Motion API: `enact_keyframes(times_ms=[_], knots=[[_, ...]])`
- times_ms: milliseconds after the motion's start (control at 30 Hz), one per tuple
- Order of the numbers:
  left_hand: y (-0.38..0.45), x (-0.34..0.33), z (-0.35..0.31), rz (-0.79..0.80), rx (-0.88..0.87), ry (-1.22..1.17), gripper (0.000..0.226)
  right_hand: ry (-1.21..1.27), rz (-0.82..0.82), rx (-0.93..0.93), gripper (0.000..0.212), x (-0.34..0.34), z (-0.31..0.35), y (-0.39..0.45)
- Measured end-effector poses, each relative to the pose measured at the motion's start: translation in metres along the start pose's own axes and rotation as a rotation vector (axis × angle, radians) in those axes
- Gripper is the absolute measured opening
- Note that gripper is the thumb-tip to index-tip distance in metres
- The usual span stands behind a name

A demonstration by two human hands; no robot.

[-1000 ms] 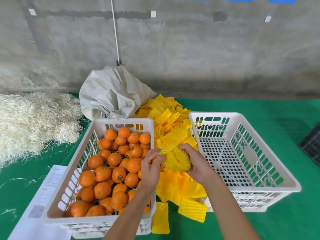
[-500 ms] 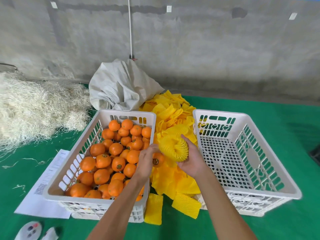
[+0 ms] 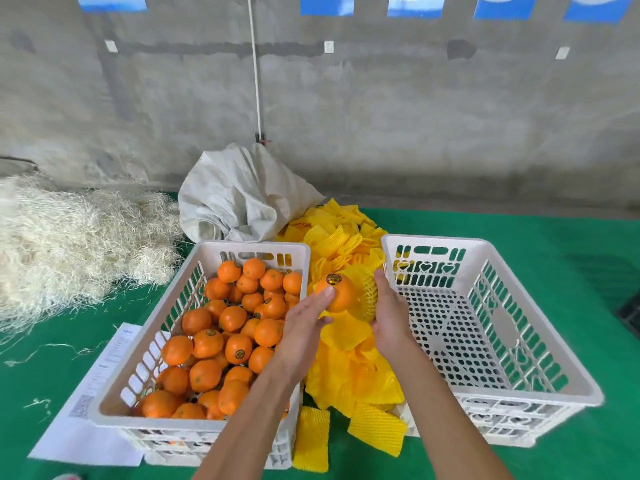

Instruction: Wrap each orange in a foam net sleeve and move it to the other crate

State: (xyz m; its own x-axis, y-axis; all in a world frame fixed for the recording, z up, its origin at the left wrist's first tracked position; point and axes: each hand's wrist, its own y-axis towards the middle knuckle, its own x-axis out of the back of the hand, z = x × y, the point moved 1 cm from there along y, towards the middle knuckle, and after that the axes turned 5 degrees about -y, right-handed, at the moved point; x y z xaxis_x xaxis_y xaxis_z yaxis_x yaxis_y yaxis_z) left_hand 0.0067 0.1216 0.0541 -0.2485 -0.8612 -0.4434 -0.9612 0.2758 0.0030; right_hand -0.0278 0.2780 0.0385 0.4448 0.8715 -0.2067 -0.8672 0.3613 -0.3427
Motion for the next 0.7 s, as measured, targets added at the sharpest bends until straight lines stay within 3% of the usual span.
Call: enact_keyframes(times_ms=[100, 167, 267, 467, 533, 700], knots=[[0.013, -0.003, -0.003, 0.056, 0.162, -0.055, 0.09, 0.033, 0.105, -0.036, 0.04, -0.004, 0.005, -0.003], [0.02, -0.004, -0.004, 0.125, 0.227, -0.056, 0.104, 0.027, 0.161, -0.059, 0.039, -0.006, 0.008, -0.003], [0.028, -0.002, -0.005, 0.142, 0.24, -0.003, 0.096, -0.03, 0.184, -0.069, 0.041, -0.001, 0.014, -0.004], [0.031, 0.0, -0.003, 0.03, 0.136, 0.254, 0.09, -0.109, 0.197, 0.019, 0.045, 0.008, 0.011, -0.003], [0.028, 0.0, -0.001, -0.02, 0.124, 0.286, 0.085, -0.192, 0.167, 0.142, 0.05, 0.01, 0.011, -0.004], [0.024, 0.003, 0.002, -0.142, 0.085, 0.293, 0.076, -0.342, 0.035, 0.693, 0.041, 0.013, 0.015, -0.012]])
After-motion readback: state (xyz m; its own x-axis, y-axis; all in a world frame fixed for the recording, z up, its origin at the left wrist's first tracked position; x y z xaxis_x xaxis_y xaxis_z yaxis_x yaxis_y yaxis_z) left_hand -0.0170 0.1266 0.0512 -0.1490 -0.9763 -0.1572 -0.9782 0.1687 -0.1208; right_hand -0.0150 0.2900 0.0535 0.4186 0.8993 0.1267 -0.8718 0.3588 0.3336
